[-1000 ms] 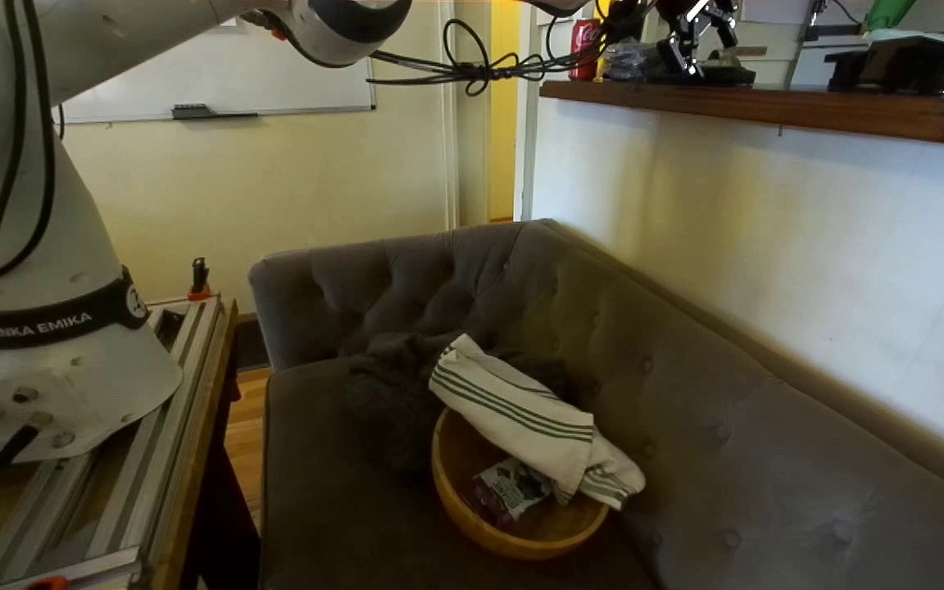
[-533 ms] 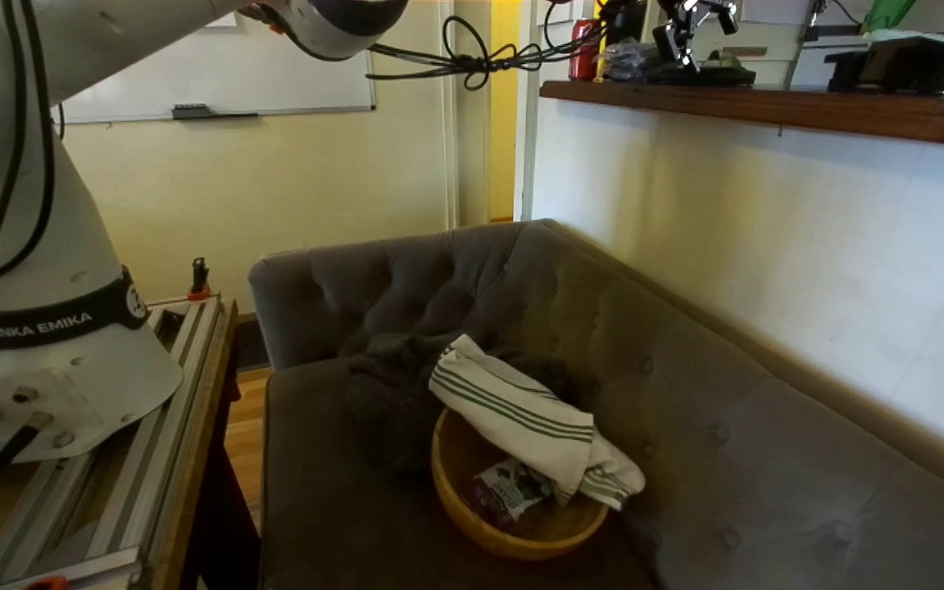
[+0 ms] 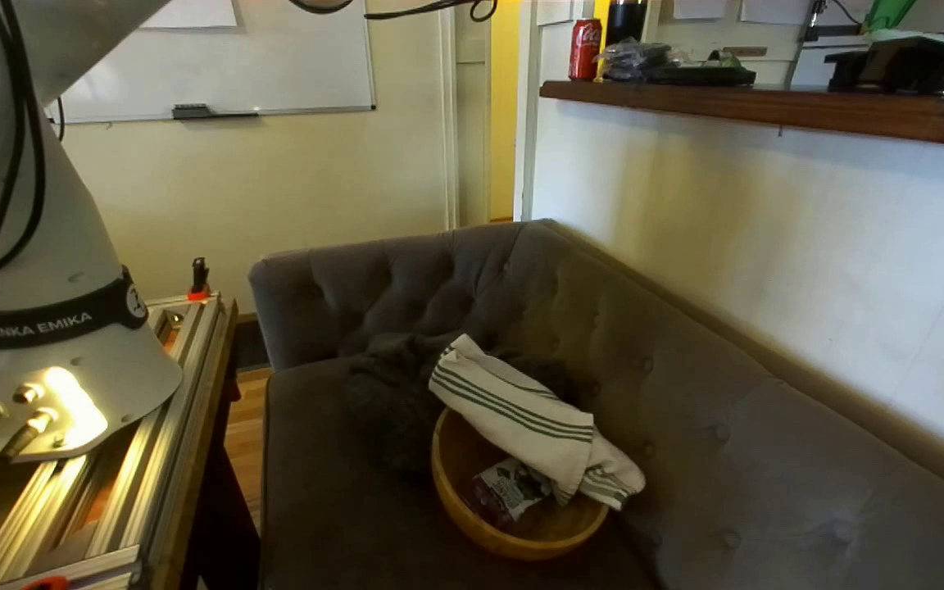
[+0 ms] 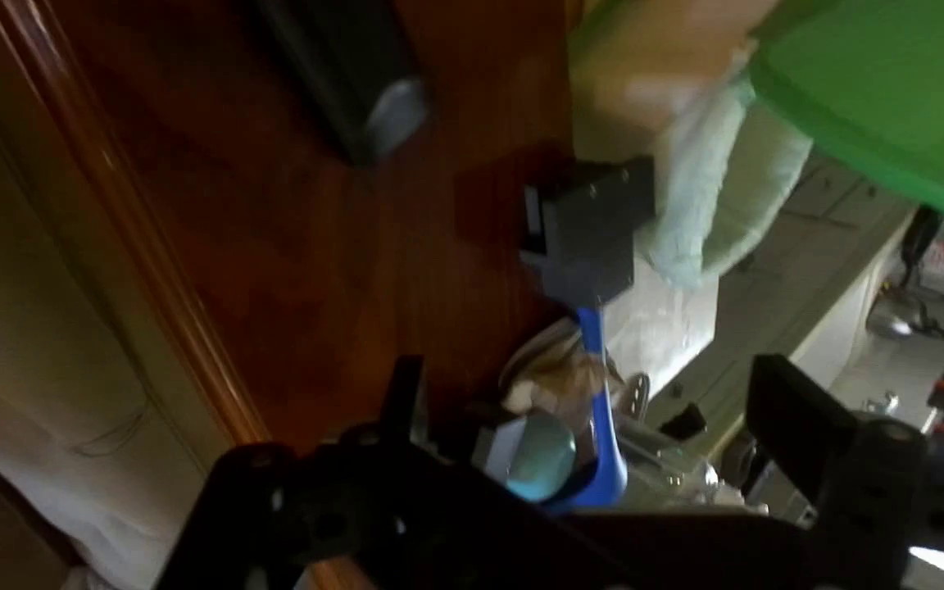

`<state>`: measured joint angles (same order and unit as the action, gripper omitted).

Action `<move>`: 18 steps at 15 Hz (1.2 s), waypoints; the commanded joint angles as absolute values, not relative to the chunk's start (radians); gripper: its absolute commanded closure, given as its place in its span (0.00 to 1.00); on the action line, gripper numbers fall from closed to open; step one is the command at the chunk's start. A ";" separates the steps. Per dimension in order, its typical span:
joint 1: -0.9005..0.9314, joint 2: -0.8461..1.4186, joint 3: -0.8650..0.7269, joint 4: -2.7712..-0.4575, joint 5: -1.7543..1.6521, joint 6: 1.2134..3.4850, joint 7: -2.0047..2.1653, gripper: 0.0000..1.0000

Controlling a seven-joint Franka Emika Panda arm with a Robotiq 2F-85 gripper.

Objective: Put the black remote control on the counter above the sofa.

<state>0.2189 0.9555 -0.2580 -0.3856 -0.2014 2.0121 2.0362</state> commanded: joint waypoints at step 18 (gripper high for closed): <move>0.011 0.833 -0.112 -0.411 -0.116 1.927 1.514 0.00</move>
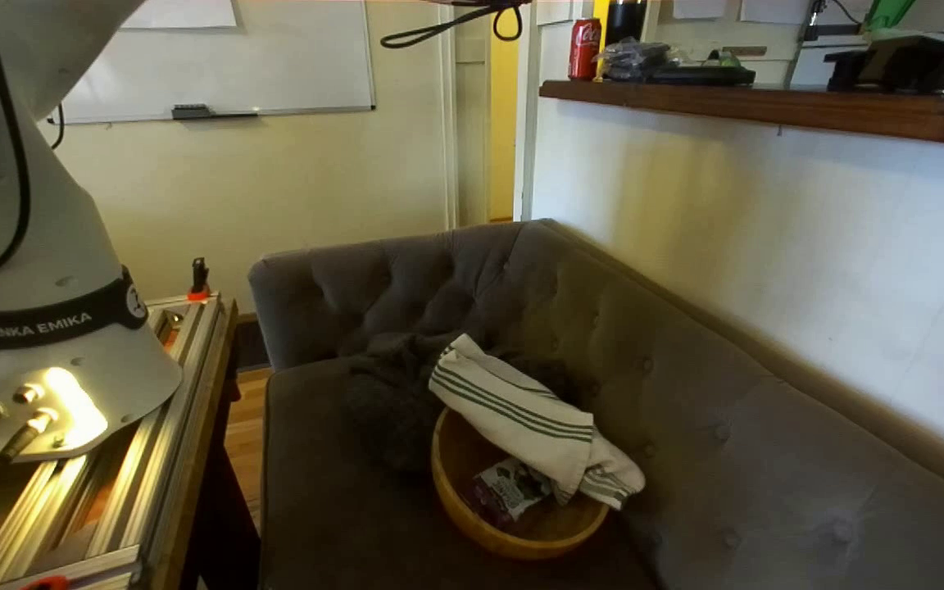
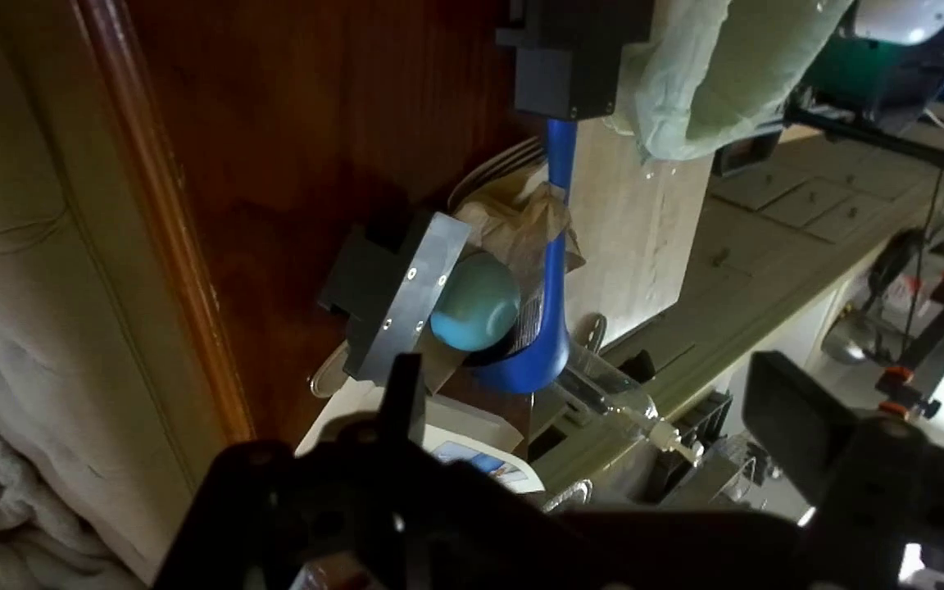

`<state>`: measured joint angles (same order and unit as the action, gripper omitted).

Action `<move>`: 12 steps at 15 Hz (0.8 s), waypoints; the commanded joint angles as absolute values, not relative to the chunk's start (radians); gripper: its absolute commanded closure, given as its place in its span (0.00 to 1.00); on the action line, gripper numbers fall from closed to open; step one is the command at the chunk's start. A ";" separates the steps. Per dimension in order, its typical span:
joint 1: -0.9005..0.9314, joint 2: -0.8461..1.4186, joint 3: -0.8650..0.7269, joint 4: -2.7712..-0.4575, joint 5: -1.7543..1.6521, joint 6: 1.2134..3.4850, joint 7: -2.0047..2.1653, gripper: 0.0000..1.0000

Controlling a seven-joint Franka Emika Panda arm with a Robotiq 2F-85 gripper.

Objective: Put the black remote control on the counter above the sofa.

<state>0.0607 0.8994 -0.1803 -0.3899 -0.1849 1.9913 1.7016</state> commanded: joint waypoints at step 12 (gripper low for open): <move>-0.170 0.712 -0.027 -0.433 0.045 1.530 0.795 0.00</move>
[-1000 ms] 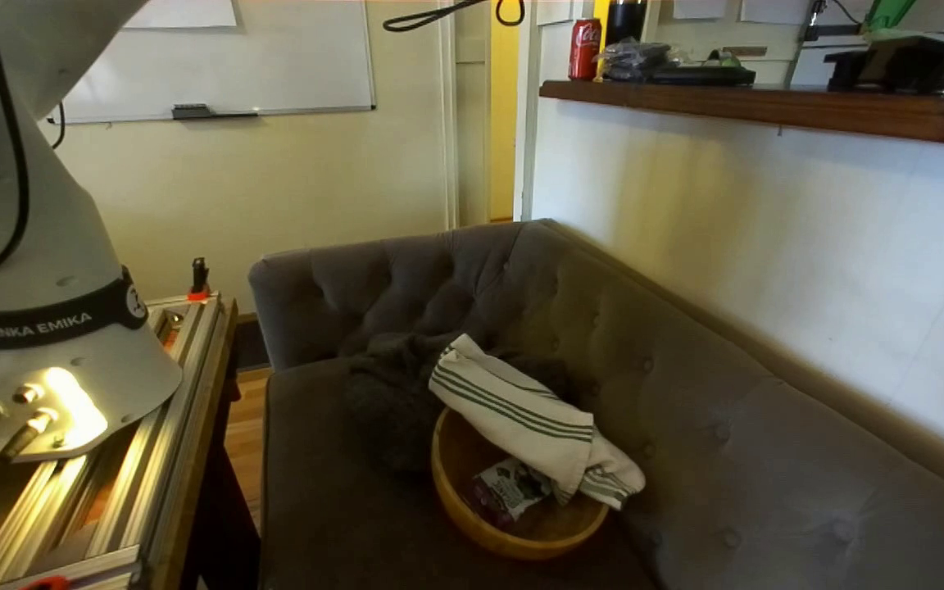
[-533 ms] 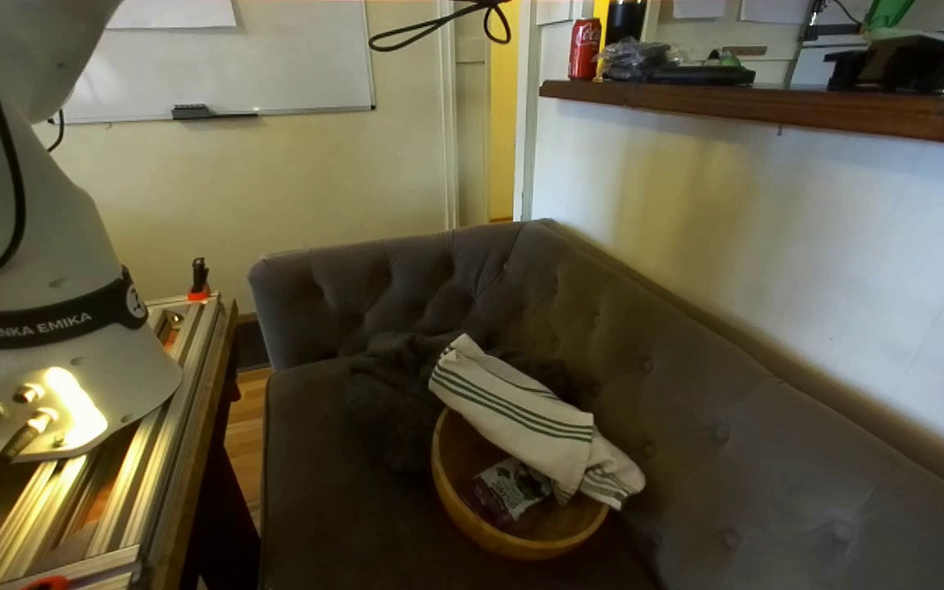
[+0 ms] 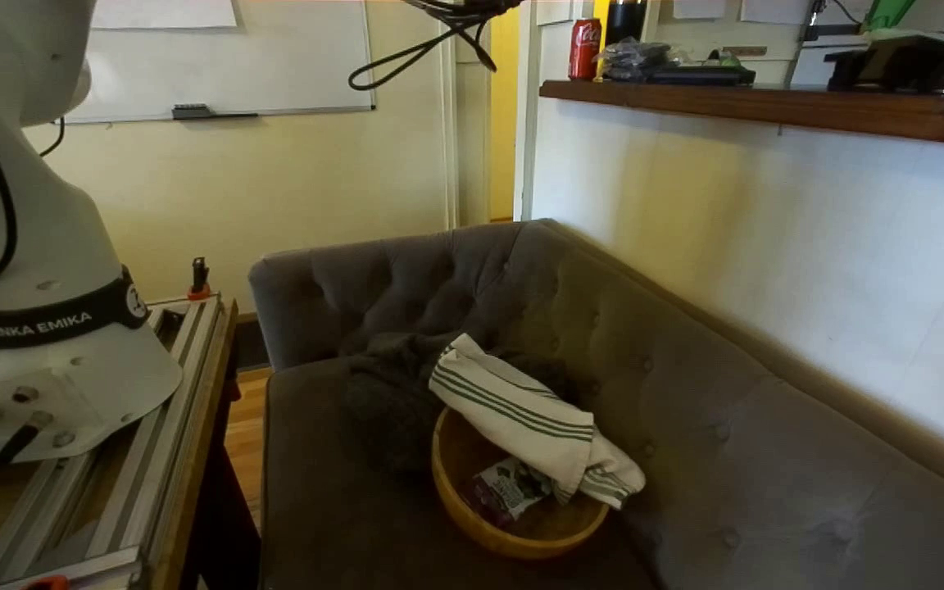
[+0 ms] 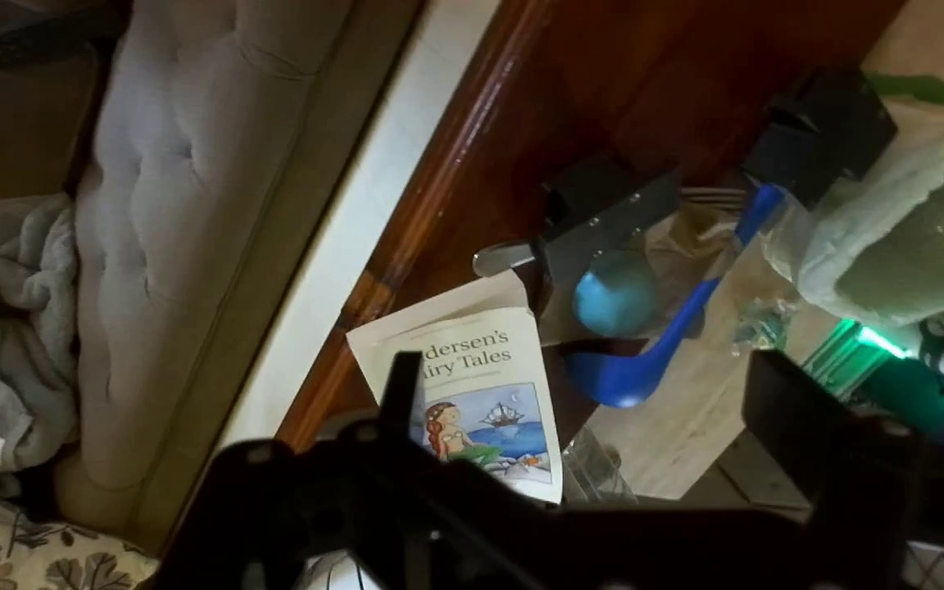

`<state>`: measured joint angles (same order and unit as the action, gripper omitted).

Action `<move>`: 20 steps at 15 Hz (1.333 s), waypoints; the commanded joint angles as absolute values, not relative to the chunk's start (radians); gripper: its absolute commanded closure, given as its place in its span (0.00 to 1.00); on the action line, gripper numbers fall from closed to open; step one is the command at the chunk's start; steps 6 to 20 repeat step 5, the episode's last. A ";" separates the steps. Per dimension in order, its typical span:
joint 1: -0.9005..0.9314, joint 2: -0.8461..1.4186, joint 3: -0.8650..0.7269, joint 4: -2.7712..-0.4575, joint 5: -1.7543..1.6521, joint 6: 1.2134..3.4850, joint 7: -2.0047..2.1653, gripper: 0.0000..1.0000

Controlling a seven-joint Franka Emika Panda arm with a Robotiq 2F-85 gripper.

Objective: Put the black remote control on the counter above the sofa.

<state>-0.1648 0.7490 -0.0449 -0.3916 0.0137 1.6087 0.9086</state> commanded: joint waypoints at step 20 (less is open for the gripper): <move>-0.143 0.737 -0.049 -0.416 0.028 1.470 0.700 0.00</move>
